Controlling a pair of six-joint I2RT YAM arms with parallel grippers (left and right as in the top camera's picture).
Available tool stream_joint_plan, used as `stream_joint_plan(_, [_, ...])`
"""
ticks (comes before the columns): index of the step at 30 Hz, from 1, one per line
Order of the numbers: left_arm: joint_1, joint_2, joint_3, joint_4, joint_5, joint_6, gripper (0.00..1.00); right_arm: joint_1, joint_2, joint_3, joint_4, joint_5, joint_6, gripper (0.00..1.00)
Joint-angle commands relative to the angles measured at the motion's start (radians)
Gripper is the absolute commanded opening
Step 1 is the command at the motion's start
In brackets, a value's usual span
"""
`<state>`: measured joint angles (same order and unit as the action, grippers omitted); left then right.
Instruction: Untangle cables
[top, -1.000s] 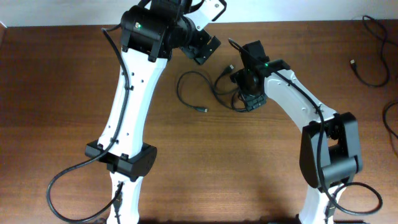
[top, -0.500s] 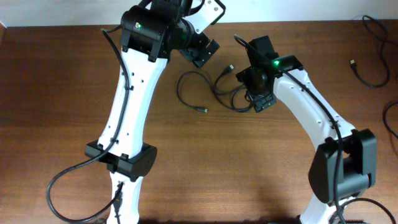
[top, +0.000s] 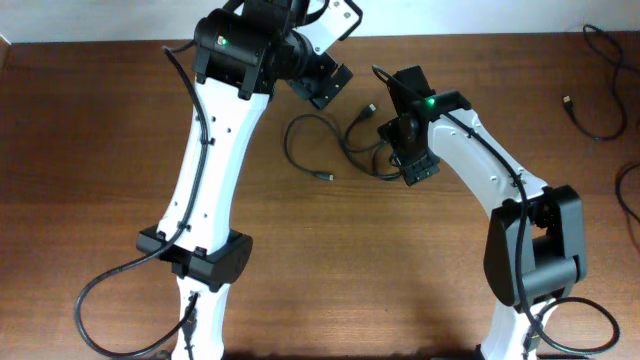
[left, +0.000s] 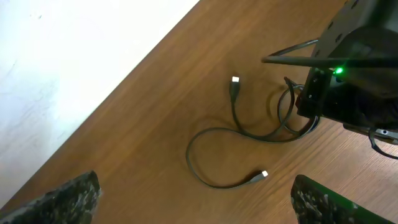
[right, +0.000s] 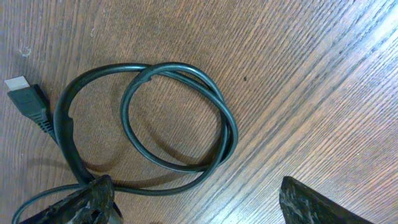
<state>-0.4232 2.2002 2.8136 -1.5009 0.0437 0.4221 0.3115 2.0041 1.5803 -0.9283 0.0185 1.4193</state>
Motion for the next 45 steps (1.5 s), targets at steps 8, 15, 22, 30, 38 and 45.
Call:
stream_joint_plan(8, [0.001,-0.003,0.0,-0.001,-0.008,-0.002,0.99,0.002,0.077,0.0,0.171,0.035,0.011,0.81])
stream_joint_plan(15, [0.001,-0.003,0.0,-0.001,-0.026,-0.002,0.99,0.001,0.073,0.009,0.165,0.001,-0.012,0.78])
stream_joint_plan(22, [0.001,-0.003,0.0,-0.008,-0.025,-0.002,0.99,0.001,-0.013,0.071,0.042,-0.014,-0.058,0.76])
stream_joint_plan(30, [0.001,-0.002,0.0,-0.008,-0.025,-0.002,0.99,0.002,-0.068,0.077,-0.158,-0.014,-0.058,0.77])
stream_joint_plan(38, [0.001,-0.002,0.0,-0.008,-0.025,-0.002,0.99,0.003,-0.051,0.05,-0.088,0.024,-0.058,0.77])
stream_joint_plan(45, [0.001,-0.002,0.0,-0.008,-0.026,-0.002,0.99,0.003,0.013,0.047,-0.027,0.031,-0.05,0.69])
